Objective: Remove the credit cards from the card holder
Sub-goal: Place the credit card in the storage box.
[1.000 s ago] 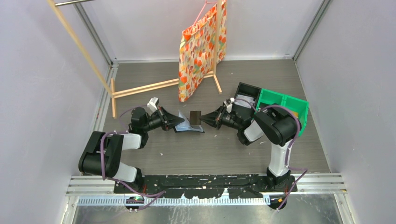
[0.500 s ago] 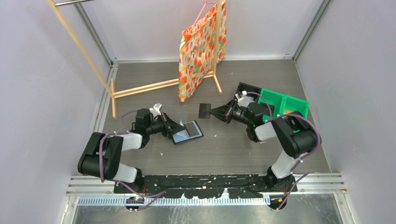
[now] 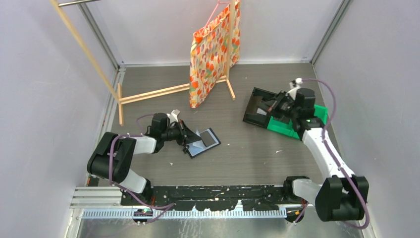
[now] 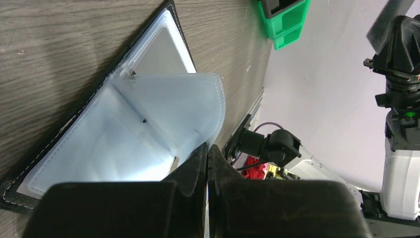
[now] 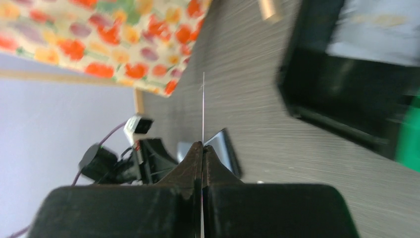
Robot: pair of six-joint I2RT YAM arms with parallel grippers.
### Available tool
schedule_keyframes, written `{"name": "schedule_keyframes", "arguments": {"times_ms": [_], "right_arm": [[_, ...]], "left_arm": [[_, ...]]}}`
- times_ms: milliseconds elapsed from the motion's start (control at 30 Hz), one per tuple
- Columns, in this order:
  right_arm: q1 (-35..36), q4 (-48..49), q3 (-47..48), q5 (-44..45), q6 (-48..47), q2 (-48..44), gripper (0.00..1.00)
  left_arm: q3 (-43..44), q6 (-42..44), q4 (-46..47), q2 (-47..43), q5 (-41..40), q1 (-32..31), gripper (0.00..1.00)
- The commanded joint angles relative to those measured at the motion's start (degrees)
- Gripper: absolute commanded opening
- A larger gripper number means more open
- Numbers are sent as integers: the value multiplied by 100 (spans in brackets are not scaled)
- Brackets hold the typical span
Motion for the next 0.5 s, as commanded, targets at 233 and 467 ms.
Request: {"name": "schedule_keyframes", "arguments": {"times_ms": [233,467], "right_arm": [[-960,-1804,-119,1657,443,-786,1],[-1003,-2554,302,2565,1179,-849,1]], "left_arm": [[144,92,143,42,78,-94,1],[126,89,139,-42,100,-117,1]]}}
